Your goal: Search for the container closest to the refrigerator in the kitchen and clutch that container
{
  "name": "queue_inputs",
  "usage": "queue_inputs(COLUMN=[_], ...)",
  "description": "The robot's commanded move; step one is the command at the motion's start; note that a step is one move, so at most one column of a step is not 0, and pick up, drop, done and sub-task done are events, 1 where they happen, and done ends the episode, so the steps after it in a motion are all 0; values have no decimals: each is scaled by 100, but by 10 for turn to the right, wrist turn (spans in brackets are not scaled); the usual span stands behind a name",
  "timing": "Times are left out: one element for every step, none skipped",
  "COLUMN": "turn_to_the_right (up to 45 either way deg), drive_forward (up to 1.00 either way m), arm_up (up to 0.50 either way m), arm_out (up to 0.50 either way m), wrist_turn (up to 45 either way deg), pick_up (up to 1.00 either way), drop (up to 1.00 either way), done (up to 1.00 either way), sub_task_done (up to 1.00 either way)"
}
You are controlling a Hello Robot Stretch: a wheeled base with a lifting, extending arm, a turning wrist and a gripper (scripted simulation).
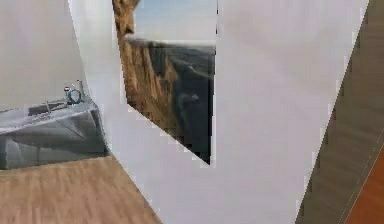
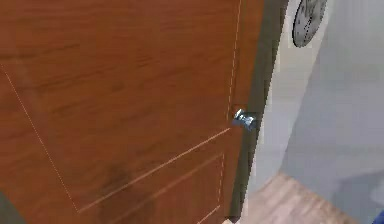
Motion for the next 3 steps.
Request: queue_inputs(turn_to_the_right=[-360,0,-450], drive_forward=[0,45,0], arm_up=[0,0,0], arm_out=[0,0,0], wrist_turn=[0,0,0], pick_up=[0,0,0], drop=[0,0,0], done=[0,0,0], sub_task_done=[0,0,0])
